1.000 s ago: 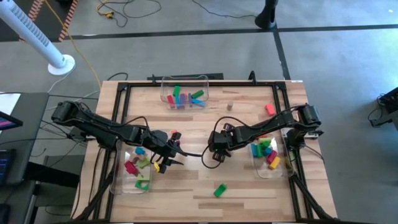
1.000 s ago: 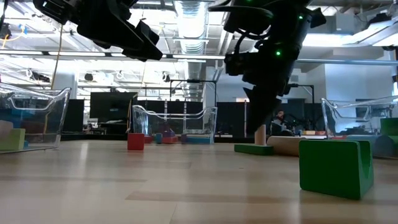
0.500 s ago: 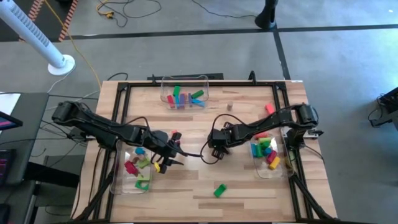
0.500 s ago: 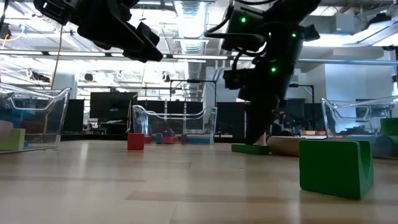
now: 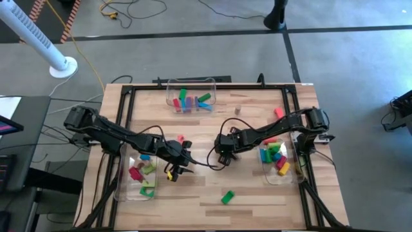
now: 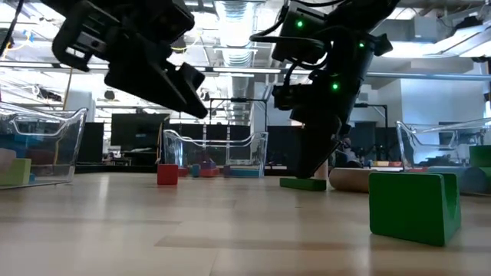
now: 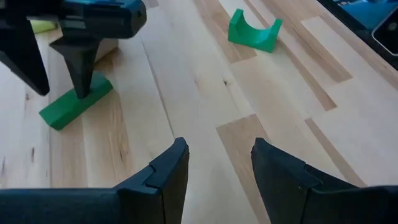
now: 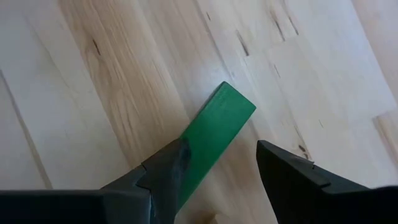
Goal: Sort blocks by size
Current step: Put the green rectangular block into the top transparent bin
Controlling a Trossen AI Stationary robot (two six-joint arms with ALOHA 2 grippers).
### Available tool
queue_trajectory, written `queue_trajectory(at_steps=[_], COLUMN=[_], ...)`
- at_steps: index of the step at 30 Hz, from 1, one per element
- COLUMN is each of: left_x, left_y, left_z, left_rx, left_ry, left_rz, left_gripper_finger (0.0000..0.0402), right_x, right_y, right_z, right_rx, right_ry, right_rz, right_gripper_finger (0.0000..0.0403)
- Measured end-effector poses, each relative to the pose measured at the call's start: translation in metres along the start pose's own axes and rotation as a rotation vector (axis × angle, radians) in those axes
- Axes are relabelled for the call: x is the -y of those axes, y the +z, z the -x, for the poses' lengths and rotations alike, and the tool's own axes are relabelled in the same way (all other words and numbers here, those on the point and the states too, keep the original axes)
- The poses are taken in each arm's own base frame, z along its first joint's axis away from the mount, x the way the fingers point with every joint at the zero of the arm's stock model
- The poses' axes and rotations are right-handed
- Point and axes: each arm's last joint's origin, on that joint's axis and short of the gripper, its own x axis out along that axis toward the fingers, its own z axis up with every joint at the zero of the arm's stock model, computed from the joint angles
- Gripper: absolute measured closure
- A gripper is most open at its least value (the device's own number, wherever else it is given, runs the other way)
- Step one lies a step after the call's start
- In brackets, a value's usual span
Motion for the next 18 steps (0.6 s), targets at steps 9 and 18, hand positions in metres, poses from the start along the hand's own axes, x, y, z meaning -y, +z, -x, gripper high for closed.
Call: queue_trajectory(at_steps=[9, 18], left_x=[0.000, 0.000], left_y=[0.002, 0.002], left_z=[-0.001, -0.001], left_rx=[0.019, 0.021], left_ry=[0.003, 0.004], left_rz=[-0.003, -0.005], left_gripper_finger=[0.0235, 0.0235], right_x=[0.000, -0.008], right_y=[-0.001, -0.002], right_z=[0.006, 0.009], right_rx=[-0.006, 0.020], right_ry=[0.012, 0.040], right_rz=[0.019, 0.031], right_gripper_finger=[0.0173, 0.0150])
